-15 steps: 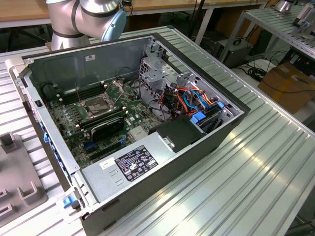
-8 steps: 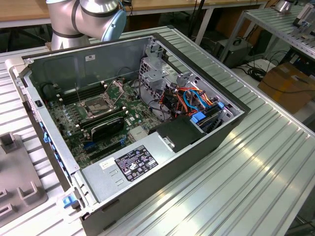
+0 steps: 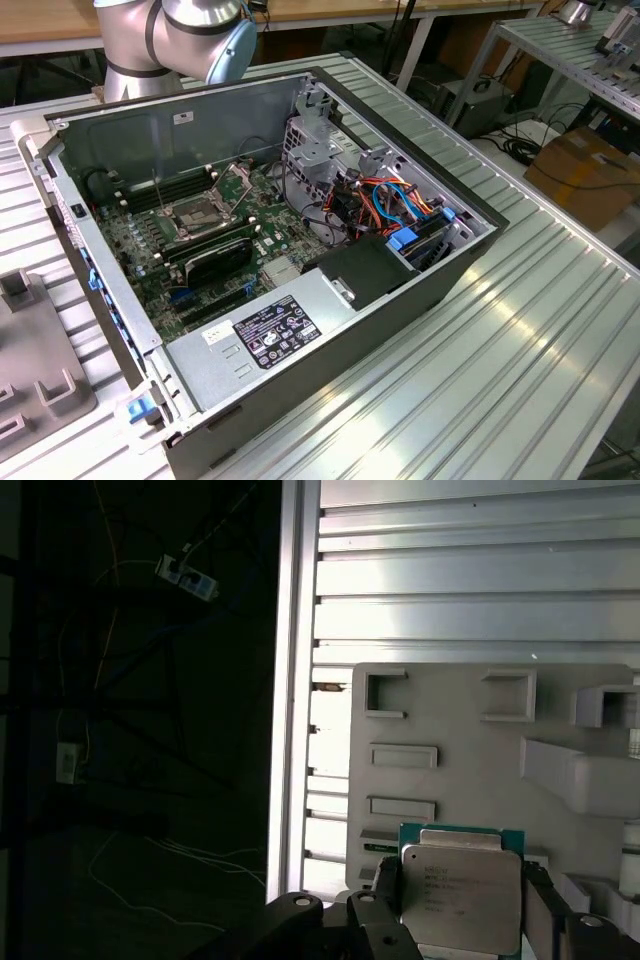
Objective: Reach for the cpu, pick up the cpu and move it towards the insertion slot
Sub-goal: 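Pick up the cpu and move it towards the insertion slot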
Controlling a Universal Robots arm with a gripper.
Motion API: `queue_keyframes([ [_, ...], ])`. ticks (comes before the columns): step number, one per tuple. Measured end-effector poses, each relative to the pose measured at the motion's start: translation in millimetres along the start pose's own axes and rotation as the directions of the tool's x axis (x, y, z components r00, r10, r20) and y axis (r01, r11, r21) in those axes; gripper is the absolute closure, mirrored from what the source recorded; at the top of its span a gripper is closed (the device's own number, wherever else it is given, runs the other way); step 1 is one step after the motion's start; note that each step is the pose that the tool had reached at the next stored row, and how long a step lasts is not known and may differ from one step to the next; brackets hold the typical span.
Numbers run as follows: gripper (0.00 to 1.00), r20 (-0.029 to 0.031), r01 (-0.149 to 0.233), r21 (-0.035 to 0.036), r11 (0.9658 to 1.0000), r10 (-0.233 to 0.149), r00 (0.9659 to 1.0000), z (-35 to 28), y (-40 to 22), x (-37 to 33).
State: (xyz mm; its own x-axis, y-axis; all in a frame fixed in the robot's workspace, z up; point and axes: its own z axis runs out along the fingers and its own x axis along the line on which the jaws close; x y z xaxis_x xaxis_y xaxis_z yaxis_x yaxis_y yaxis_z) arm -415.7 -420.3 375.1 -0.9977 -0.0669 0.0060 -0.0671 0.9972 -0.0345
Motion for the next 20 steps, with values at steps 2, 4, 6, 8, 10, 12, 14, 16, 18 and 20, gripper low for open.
queue_keyframes([
  [2, 0.45, -0.0001, 0.0, 0.0, 1.0, 0.0, 1.0, -0.1, 0.0, 0.0],
  [4, 0.45, -0.0002, 0.0, 0.0001, 1.0, 0.0, 1.0, -0.2, 0.0, -0.1],
  [6, 0.45, -0.0002, 0.0, 0.0001, 1.0, 0.0, 1.0, -0.2, -0.1, -1.3],
  [8, 0.45, -0.0001, 0.0, 0.0, 1.0, 0.0, 1.0, -0.1, -0.2, -2.8],
  [10, 0.45, 0.0, 0.0, 0.0, 1.0, 0.0, 1.0, -0.1, -0.4, -6.3],
  [12, 0.45, -0.0001, 0.0, 0.0, 1.0, 0.0, 1.0, -0.2, -0.9, -14.3],
  [14, 0.45, 0.0, 0.0, 0.0, 1.0, 0.0, 1.0, -0.1, -1.5, -22.5],
  [16, 0.45, -0.0001, 0.0, 0.0, 1.0, 0.0, 1.0, -0.2, -1.9, -28.6],
  [18, 0.45, -0.0001, 0.0, 0.0, 1.0, 0.0, 1.0, -0.2, -2.2, -33.3],
  [20, 0.45, -0.0001, 0.0, 0.0, 1.0, 0.0, 1.0, -0.2, -2.5, -36.6],
])
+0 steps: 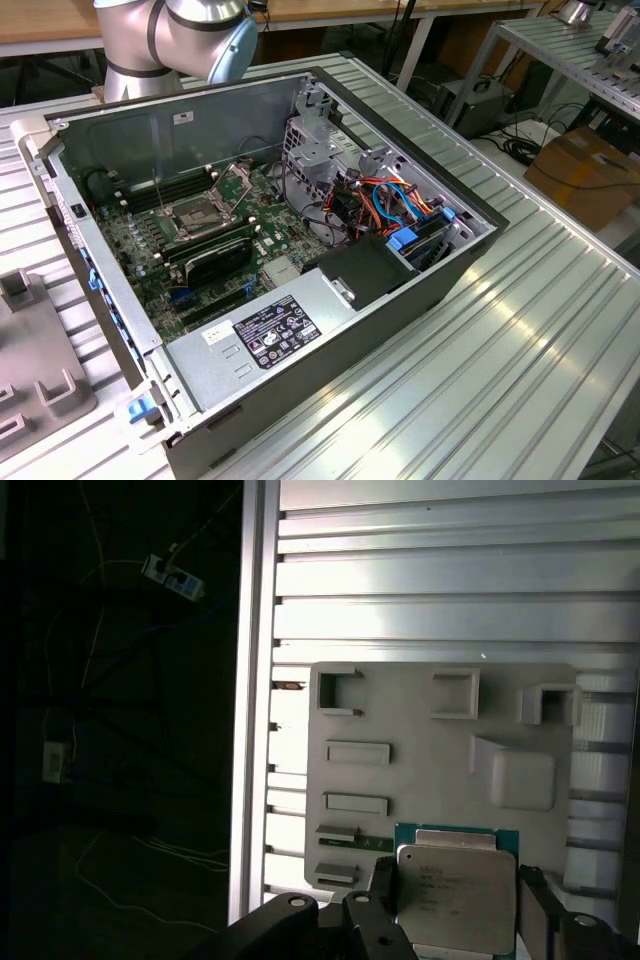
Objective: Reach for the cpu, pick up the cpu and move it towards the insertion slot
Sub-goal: 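Pick up the cpu and move it towards the insertion slot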
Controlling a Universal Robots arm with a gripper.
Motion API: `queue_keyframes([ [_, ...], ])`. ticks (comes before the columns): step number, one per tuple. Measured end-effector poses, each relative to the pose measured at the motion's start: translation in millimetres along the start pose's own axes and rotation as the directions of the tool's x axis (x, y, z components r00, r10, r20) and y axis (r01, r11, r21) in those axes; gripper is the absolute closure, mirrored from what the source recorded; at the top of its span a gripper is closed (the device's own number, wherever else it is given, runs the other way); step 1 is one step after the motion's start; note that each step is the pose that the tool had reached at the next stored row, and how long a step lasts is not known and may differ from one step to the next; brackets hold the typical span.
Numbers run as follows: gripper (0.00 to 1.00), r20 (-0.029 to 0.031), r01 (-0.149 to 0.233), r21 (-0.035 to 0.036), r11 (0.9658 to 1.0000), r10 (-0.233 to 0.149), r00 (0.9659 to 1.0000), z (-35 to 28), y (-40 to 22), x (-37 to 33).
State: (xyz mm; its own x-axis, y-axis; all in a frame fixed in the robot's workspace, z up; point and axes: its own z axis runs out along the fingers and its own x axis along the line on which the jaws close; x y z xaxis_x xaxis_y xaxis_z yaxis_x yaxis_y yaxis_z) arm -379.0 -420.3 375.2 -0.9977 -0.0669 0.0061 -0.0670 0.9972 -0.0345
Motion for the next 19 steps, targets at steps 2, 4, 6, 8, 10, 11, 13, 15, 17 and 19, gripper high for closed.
queue_keyframes([
  [2, 0.45, 0.0, 0.0, 0.0, 1.0, 0.0, 1.0, 0.0, -0.3, -3.9],
  [4, 0.45, 0.0, 0.0, 0.0, 1.0, 0.0, 1.0, 0.0, -0.4, -6.0],
  [6, 0.45, 0.0, 0.0, 0.0, 1.0, 0.0, 1.0, 0.0, -0.5, -7.2],
  [8, 0.45, 0.0, 0.0, 0.0, 1.0, 0.0, 1.0, 0.1, -0.5, -7.3],
  [10, 0.45, 0.0, 0.0, 0.0, 1.0, 0.0, 1.0, 0.1, -0.5, -7.4],
  [11, 0.45, 0.0, 0.0, 0.0, 1.0, 0.0, 1.0, 0.1, -0.5, -7.4],
  [13, 0.45, 0.0, 0.0, 0.0, 1.0, 0.0, 1.0, 0.1, -0.5, -7.4],
  [15, 0.45, 0.0001, 0.0, 0.0, 1.0, 0.0, 1.0, 0.1, -0.7, -10.5],
  [17, 0.45, 0.0001, 0.0, 0.0, 1.0, 0.0, 1.0, 0.1, -0.8, -12.6],
  [19, 0.45, 0.0, 0.0, 0.0, 1.0, 0.0, 1.0, 0.1, -0.8, -12.8],
])
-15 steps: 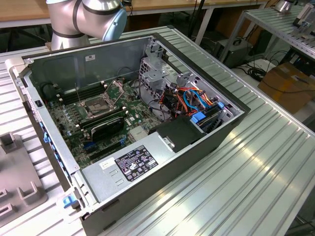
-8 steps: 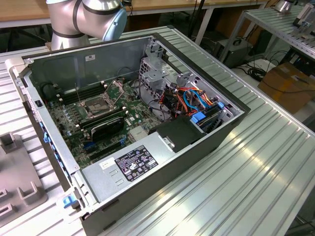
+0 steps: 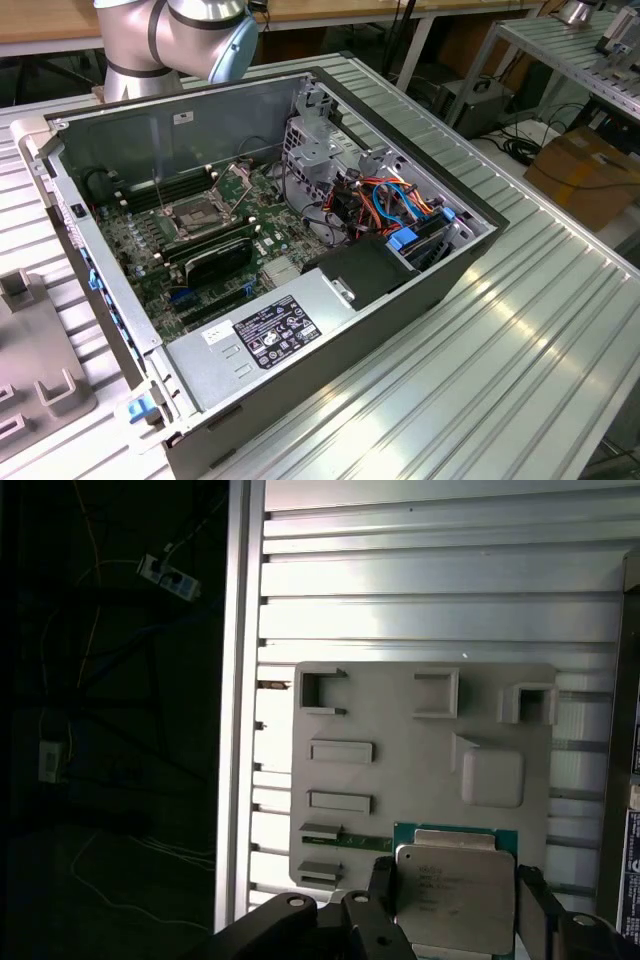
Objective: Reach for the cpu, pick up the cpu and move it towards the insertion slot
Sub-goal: 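Pick up the cpu and move it towards the insertion slot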
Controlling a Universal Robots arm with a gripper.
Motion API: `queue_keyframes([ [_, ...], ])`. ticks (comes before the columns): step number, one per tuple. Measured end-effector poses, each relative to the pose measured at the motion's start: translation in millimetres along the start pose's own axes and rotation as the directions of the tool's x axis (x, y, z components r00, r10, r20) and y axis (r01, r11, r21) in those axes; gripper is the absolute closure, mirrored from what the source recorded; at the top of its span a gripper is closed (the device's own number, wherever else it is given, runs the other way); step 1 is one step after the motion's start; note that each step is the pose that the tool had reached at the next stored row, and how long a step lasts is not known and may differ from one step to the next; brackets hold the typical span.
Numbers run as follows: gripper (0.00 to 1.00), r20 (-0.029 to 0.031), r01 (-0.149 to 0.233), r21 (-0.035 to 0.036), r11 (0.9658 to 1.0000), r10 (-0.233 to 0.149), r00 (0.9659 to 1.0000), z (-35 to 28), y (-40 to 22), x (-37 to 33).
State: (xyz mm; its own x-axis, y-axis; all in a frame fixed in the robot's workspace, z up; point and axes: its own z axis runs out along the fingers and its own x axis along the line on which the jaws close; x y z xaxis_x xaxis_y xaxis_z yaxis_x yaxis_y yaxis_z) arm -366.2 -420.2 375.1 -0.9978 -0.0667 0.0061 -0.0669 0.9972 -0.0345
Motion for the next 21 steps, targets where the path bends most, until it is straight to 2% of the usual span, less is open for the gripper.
queue_keyframes([
  [2, 0.45, 0.0, 0.0, 0.0, 1.0, 0.0, 1.0, 0.0, 0.0, -0.2],
  [11, 0.45, 0.0001, 0.0, -0.0001, 1.0, 0.0, 1.0, 0.0, -1.2, -18.7],
  [13, 0.45, 0.0, 0.0, -0.0005, 1.0, 0.0, 1.0, -0.1, -1.0, -20.5],
  [16, 0.45, 0.0009, 0.0, -0.0129, 0.9999, 0.0, 1.0, -0.2, -0.9, -23.8],
  [21, 0.45, 0.0009, 0.0, -0.0135, 0.9999, 0.0, 1.0, -0.2, -1.1, -30.5],
])
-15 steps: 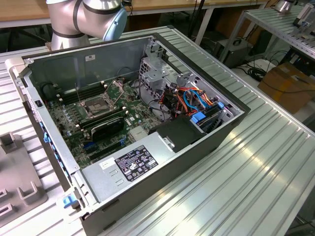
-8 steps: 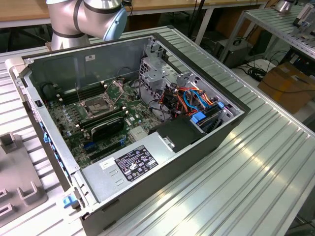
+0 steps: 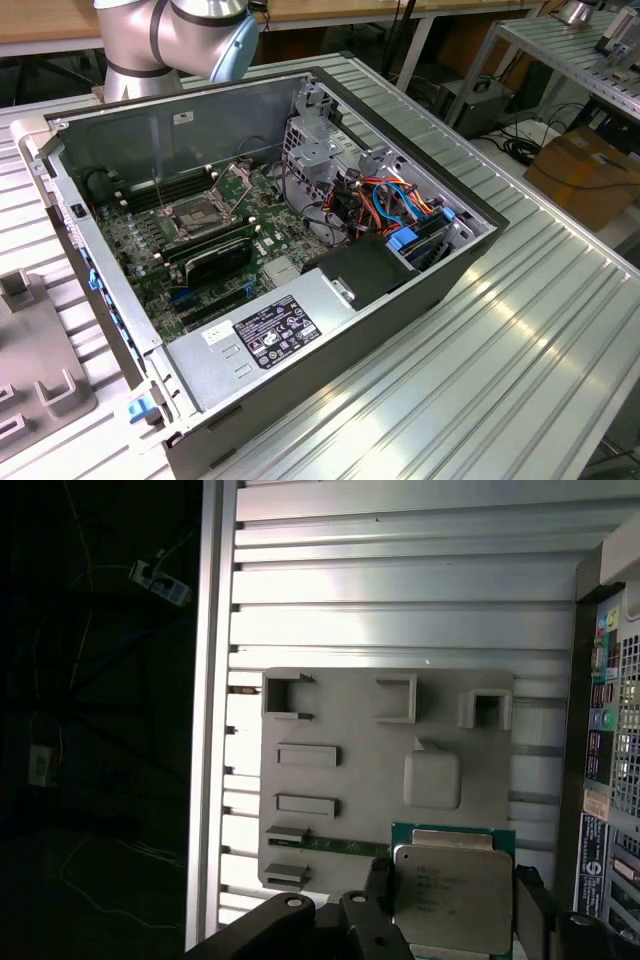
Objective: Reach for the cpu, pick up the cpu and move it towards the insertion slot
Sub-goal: 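Pick up the cpu and move it towards the insertion slot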
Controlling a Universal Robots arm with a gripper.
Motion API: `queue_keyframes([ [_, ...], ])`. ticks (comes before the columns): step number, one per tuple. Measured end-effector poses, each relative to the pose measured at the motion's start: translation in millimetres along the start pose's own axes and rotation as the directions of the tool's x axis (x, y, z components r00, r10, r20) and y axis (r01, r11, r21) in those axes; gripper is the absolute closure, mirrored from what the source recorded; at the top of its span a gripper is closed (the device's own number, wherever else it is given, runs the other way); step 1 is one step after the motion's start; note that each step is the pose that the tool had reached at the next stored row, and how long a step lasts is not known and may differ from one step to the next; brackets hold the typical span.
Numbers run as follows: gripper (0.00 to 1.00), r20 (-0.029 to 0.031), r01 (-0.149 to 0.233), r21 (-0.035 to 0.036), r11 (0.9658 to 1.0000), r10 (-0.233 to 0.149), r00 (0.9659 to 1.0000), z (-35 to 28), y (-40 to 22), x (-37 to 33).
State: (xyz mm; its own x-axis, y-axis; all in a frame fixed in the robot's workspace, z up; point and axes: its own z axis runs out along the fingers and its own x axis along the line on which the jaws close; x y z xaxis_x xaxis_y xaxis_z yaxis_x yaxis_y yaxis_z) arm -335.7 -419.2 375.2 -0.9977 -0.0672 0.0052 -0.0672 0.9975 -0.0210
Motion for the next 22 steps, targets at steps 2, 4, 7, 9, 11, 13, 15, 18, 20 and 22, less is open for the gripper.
queue_keyframes([
  [2, 0.45, 0.0, 0.0, 0.0, 1.0, 0.0, 1.0, 0.0, -0.1, -3.3],
  [4, 0.45, 0.0, 0.0, 0.0, 1.0, 0.0, 1.0, 0.0, -0.3, -6.8],
  [7, 0.45, 0.0, 0.0, 0.0, 1.0, 0.0, 1.0, 0.0, -0.4, -10.1],
  [9, 0.45, 0.0, 0.0, 0.0, 1.0, 0.0, 1.0, 0.0, -0.4, -11.6],
  [11, 0.45, 0.0, 0.0, 0.0, 1.0, 0.0, 1.0, -0.1, -0.5, -14.3],
  [13, 0.45, 0.0, 0.0, 0.0, 1.0, 0.0, 1.0, -0.1, -0.6, -17.4],
  [15, 0.45, 0.0, 0.0, 0.0, 1.0, 0.0, 1.0, -0.1, -0.8, -20.7],
  [18, 0.45, 0.0, 0.0, 0.0, 1.0, 0.0, 1.0, -0.1, -0.9, -24.6],
  [20, 0.45, 0.0, 0.0, -0.0001, 1.0, 0.0, 1.0, -0.1, -1.1, -27.7],
  [22, 0.45, 0.0, 0.0, 0.0, 1.0, 0.0, 1.0, -0.1, -1.3, -30.0],
])
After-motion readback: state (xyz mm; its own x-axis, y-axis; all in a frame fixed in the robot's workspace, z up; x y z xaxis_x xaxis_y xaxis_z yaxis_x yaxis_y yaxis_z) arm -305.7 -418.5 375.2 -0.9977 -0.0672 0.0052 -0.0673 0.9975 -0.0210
